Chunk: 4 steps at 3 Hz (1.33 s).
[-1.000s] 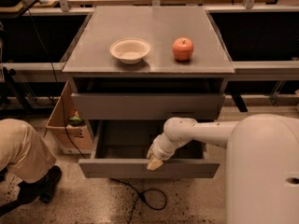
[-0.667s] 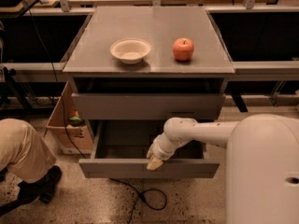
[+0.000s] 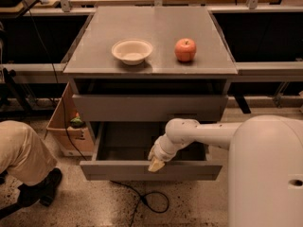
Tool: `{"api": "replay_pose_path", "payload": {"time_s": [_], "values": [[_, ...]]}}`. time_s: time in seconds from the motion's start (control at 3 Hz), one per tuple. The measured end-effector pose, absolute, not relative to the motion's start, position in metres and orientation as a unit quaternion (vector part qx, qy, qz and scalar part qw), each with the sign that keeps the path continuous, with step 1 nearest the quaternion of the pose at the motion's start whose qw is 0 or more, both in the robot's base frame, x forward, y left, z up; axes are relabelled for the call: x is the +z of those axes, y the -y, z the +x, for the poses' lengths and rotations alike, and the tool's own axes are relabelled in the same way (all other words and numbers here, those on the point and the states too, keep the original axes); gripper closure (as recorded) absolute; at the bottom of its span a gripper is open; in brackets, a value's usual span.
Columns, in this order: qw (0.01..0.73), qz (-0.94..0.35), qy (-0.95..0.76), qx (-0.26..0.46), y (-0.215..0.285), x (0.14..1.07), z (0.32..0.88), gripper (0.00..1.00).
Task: Close middle drawer
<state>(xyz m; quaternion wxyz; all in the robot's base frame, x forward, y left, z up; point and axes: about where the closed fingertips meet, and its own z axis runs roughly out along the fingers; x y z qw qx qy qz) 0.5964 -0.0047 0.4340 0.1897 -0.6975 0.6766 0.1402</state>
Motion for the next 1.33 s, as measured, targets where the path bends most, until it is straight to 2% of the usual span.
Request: {"api": "replay_pose_path", "payload": {"time_s": [0.33, 0.67, 1.33], "values": [[0.190, -0.698, -0.677, 0.140, 0.005, 0.434, 0.596, 0.35], [0.197, -0.694, -0.680, 0.132, 0.011, 0.439, 0.596, 0.04], [0.214, -0.692, -0.679, 0.119, 0.031, 0.469, 0.587, 0.00]]}}
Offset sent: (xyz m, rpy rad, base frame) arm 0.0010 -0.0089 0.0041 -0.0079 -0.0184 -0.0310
